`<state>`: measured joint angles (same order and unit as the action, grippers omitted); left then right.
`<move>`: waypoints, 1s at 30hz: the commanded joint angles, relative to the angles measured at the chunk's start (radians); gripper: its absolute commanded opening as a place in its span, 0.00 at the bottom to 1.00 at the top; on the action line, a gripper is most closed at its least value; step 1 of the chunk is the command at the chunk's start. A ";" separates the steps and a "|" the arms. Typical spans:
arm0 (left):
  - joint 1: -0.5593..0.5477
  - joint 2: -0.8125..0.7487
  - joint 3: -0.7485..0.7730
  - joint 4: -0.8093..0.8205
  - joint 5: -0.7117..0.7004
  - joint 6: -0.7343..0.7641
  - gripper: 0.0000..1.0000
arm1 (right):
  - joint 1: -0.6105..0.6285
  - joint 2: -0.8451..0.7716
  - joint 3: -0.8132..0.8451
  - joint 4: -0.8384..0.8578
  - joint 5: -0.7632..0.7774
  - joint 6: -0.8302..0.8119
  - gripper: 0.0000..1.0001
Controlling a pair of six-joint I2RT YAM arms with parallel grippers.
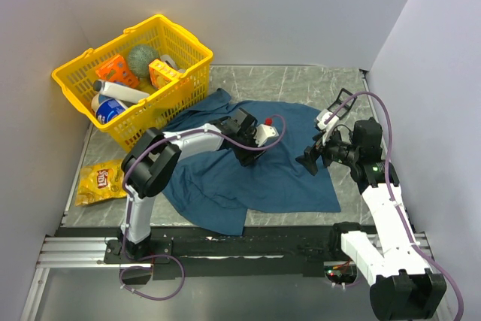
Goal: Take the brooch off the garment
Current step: Remove the brooch from the clothes.
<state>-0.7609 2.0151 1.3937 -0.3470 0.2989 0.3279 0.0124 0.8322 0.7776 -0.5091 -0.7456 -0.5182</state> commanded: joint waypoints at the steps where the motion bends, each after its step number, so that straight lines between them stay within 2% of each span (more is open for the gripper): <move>1: -0.003 0.019 0.037 -0.015 0.029 0.007 0.56 | -0.008 -0.013 -0.011 0.032 -0.006 -0.008 1.00; 7: -0.003 0.034 0.045 -0.026 0.028 0.008 0.57 | -0.008 -0.013 -0.014 0.030 -0.008 -0.011 1.00; 11: -0.003 0.036 0.039 -0.021 0.025 0.007 0.55 | -0.008 -0.015 -0.014 0.032 -0.005 -0.013 1.00; 27: -0.003 0.045 0.042 -0.024 0.019 0.007 0.19 | -0.008 -0.021 -0.017 0.034 -0.001 -0.014 1.00; 30: -0.003 0.031 0.048 -0.033 0.026 0.008 0.17 | -0.008 -0.021 -0.018 0.034 -0.008 -0.014 1.00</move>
<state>-0.7609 2.0384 1.4120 -0.3641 0.3084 0.3344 0.0124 0.8307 0.7647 -0.5087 -0.7452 -0.5217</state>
